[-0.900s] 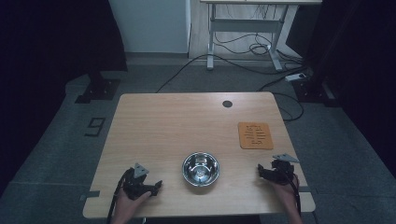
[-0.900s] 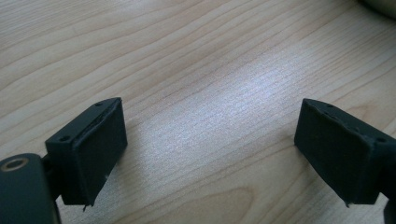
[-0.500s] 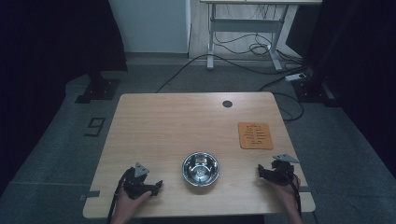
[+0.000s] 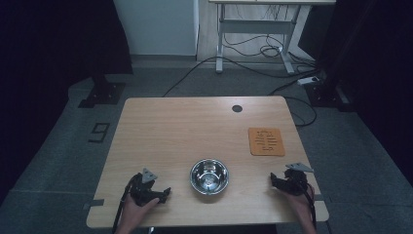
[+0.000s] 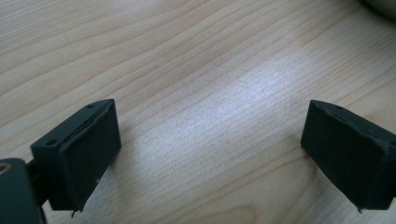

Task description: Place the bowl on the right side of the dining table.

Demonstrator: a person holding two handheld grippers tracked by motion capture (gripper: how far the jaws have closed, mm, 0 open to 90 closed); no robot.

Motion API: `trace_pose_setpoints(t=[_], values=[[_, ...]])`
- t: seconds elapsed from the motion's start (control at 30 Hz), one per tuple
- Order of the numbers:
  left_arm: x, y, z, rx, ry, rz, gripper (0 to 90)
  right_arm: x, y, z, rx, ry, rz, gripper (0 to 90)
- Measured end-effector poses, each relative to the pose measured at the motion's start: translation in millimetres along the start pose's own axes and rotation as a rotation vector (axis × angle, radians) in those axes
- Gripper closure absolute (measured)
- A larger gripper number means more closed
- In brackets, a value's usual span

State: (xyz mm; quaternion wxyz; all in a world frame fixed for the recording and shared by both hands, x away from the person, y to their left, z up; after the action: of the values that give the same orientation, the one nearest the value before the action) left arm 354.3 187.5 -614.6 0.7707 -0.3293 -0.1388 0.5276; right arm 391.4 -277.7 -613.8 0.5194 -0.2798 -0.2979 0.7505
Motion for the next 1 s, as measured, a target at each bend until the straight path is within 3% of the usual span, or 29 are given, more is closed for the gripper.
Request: trace_pose_setpoints(t=[0.07,0.13,0.17,0.53,1.0], values=[[-0.1,-0.6,-0.6,0.0,0.001,0.0,3.7,0.0,0.6,1.6,-0.001,-0.008,-0.014,21.4],[-0.1,-1.1,-1.0,0.001,0.002,-0.001,3.6,0.2,0.3,7.8,-0.029,-0.051,-0.1,22.5],[-0.1,-1.4,-1.4,0.002,0.002,-0.002,3.6,-0.1,-0.2,8.7,-0.035,-0.052,-0.109,22.5],[-1.0,-5.1,-5.2,0.005,0.005,-0.007,2.5,-1.5,-7.0,22.4,-0.089,-0.047,-0.114,23.9],[-1.2,-4.9,-4.9,0.003,0.003,-0.006,2.9,10.6,-23.7,32.6,-0.138,-0.116,-0.115,25.0]])
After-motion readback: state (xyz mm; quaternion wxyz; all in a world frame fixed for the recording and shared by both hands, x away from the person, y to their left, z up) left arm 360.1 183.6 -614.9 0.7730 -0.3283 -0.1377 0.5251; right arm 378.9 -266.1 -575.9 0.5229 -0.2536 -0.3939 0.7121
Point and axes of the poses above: each handheld gripper's, and its own axes: z roughly backward along the jaws, y roughly out of its underside, x roughly to its left, the point moved 9 cm from there along -z, roughly forward along the jaws, and after that the axes turned 11 degrees about z, right-handed, at the moved point
